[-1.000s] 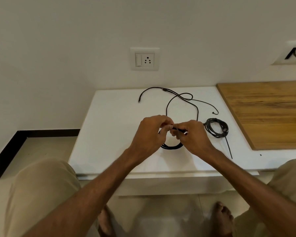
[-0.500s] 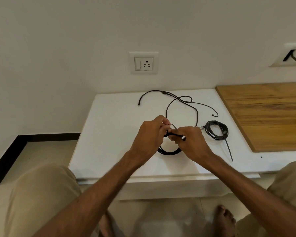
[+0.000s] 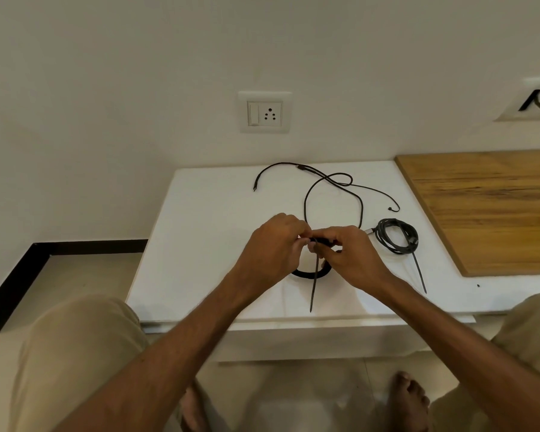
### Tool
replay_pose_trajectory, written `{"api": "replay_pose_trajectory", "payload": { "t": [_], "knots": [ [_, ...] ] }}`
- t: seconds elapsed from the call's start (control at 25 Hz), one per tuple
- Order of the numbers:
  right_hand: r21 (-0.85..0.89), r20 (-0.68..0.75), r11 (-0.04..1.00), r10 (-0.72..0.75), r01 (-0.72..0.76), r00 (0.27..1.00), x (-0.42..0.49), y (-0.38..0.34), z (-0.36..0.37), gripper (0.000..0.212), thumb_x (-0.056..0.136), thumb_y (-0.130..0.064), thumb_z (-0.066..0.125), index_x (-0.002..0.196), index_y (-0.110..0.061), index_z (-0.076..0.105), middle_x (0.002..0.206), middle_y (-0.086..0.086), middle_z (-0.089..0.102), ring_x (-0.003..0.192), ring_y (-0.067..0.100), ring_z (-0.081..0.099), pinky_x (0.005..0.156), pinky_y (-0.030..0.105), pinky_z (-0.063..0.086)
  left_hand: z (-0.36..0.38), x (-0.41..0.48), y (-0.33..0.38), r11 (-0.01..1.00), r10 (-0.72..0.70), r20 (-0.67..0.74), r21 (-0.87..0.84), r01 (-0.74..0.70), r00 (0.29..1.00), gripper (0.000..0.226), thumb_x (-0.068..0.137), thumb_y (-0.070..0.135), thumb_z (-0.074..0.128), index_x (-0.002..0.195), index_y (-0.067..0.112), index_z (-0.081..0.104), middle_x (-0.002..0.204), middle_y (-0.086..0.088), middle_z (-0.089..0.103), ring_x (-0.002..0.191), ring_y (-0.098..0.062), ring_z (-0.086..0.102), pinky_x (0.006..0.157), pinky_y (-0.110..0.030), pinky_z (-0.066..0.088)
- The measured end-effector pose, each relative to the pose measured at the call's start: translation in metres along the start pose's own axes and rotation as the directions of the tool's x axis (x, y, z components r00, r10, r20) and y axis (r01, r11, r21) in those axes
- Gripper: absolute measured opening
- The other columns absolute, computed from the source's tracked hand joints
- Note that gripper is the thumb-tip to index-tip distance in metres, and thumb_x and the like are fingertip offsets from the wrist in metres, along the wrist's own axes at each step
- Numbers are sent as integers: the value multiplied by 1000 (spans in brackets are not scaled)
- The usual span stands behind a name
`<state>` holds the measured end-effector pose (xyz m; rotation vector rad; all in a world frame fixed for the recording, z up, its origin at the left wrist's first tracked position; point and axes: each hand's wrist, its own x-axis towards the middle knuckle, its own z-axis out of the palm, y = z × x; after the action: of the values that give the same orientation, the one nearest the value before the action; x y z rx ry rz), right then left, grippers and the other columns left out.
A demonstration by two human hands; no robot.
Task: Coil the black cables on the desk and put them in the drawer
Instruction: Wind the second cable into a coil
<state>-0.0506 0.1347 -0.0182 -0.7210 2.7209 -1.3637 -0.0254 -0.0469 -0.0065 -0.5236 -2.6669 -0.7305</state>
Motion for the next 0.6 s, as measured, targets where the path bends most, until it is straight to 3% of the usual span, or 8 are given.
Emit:
{"api": "replay_pose_trajectory", "payload": {
  "t": [0.16, 0.24, 0.36, 0.44, 0.52, 0.6],
  "knots": [
    [7, 113, 1000, 1, -2, 994, 4, 3, -11, 15, 98, -13, 66, 95, -13, 80, 76, -5, 76, 69, 10, 69, 71, 24, 58, 2, -2, 2, 988, 152, -38, 42, -151, 988, 10, 90, 7, 58, 91, 8, 69, 90, -2, 69, 85, -20, 61, 67, -32, 52],
    [-41, 151, 999, 4, 2, 989, 6, 5, -14, 17, 98, -12, 65, 89, -13, 79, 76, -3, 76, 71, 11, 71, 75, 31, 59, 3, -2, 3, 989, 146, 7, 25, -146, 989, 9, 94, 7, 56, 93, 9, 64, 92, -2, 65, 80, -19, 60, 65, -33, 51],
    [-109, 95, 991, -62, 73, 994, 1, 6, -9, 18, 97, -8, 62, 90, -12, 78, 77, -2, 76, 74, 12, 70, 74, 32, 58, 10, -3, 6, 995, -10, -1, -102, 10, 1000, 7, 96, 5, 55, 92, 9, 59, 89, -1, 62, 74, -17, 57, 64, -33, 51],
    [-187, 35, 962, -194, 197, 980, -2, 4, -2, 17, 96, -7, 61, 92, -11, 77, 74, 1, 72, 68, 15, 66, 67, 36, 56, 12, -4, 7, 953, -161, -32, -265, 147, 986, 10, 96, 4, 57, 89, 11, 58, 86, 3, 64, 77, -12, 61, 68, -24, 54],
    [-310, 21, 902, -310, 301, 950, -4, 2, 3, 13, 94, -6, 64, 97, -11, 75, 71, 5, 67, 63, 23, 60, 59, 39, 52, 9, -2, 8, 850, -361, 14, -405, 336, 932, 12, 96, 7, 62, 86, 14, 59, 86, 3, 69, 80, -11, 67, 73, -17, 55],
    [-422, 38, 830, -385, 364, 922, -4, 2, 8, 15, 88, -1, 70, 100, -10, 74, 70, 7, 63, 61, 26, 57, 53, 38, 48, 6, 2, 4, 719, -503, 132, -485, 498, 854, 12, 95, 12, 65, 84, 12, 62, 88, -4, 74, 80, -16, 71, 78, -24, 57]
  ]
}}
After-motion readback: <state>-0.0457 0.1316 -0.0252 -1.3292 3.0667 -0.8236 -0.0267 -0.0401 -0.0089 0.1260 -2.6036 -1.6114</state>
